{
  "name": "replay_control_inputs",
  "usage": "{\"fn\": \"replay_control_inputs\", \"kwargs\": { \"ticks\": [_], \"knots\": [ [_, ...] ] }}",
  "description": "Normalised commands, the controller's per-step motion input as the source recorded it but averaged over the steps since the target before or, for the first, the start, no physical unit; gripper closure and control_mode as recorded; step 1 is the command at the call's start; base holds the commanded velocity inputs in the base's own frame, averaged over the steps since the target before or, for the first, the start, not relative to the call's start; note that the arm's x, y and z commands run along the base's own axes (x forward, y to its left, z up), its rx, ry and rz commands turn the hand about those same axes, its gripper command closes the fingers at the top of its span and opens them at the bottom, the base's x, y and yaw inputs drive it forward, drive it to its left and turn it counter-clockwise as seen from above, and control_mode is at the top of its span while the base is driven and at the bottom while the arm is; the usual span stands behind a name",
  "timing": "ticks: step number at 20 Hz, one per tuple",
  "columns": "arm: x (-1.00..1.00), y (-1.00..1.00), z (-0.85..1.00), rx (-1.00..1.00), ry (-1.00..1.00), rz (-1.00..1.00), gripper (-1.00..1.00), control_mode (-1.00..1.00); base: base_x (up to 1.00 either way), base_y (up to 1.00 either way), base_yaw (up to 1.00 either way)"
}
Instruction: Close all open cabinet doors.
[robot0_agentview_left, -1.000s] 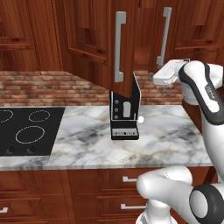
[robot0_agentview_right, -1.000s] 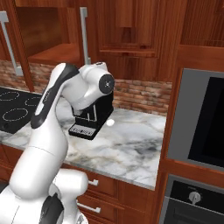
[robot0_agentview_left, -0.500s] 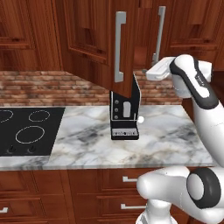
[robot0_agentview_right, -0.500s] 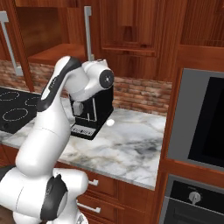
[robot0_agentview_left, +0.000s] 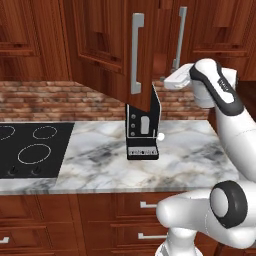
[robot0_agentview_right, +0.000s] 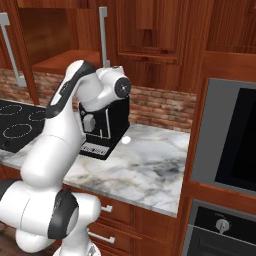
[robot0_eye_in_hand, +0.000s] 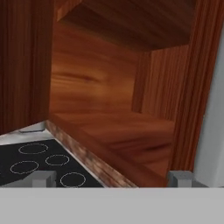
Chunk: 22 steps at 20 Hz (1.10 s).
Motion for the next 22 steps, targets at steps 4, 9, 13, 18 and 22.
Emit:
{"fn": "replay_control_inputs", "kwargs": {
  "ticks": [4, 9, 13, 18, 22],
  "knots": [
    [0.28, 0.0, -0.01, 0.0, 0.0, 0.0, -1.0, -1.0, 0.0, 0.0, 0.0],
    [0.27, 0.0, -0.04, 0.0, 0.0, 0.0, -1.0, -1.0, 0.0, 0.0, 0.0],
    [0.22, 0.0, -0.07, 0.0, 0.0, 0.0, -1.0, -1.0, 0.0, 0.0, 0.0],
    [0.0, 0.0, -0.24, 0.0, 0.08, 0.0, -1.0, -1.0, 0.0, 0.0, 0.0],
    [-0.23, 0.0, -0.4, 0.0, 0.15, 0.0, -1.0, -1.0, 0.0, 0.0, 0.0]
  ]
}}
